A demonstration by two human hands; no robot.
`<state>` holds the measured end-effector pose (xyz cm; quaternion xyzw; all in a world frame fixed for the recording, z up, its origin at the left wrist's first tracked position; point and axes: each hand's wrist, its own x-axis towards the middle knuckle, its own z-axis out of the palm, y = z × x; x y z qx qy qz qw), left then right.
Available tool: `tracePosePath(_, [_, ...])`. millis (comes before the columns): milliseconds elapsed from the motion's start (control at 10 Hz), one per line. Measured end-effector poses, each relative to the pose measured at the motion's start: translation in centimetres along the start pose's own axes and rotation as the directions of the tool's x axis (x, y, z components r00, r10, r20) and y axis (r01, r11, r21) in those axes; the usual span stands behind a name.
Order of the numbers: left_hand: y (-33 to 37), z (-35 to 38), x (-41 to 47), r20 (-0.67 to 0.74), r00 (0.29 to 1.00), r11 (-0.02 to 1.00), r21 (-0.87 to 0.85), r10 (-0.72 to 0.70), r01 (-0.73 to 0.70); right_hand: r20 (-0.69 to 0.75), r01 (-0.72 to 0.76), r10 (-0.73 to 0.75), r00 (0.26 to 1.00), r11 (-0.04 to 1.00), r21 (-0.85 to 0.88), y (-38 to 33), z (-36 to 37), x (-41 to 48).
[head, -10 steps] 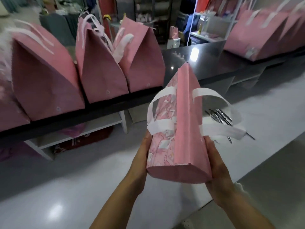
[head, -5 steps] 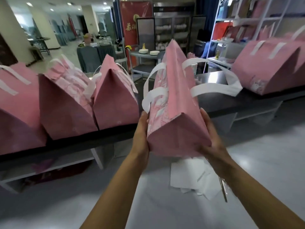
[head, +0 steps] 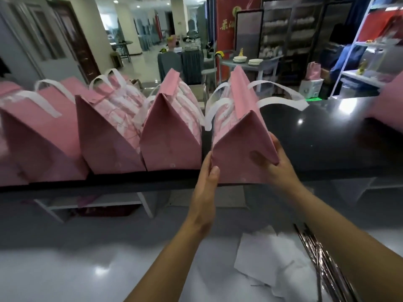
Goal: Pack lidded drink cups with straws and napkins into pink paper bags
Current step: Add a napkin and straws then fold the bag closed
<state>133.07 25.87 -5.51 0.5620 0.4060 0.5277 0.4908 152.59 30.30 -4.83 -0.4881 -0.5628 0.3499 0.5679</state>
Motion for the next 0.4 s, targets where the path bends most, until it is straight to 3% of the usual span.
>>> tracePosePath(400, [1.3, -4.4, -1.9, -0.034, 0.995, 0.984, 0.149, -0.098, 0.102, 0.039, -0.056, 0.054, 0.998, 0.997, 0.046, 0.6, 2.3, 4.1])
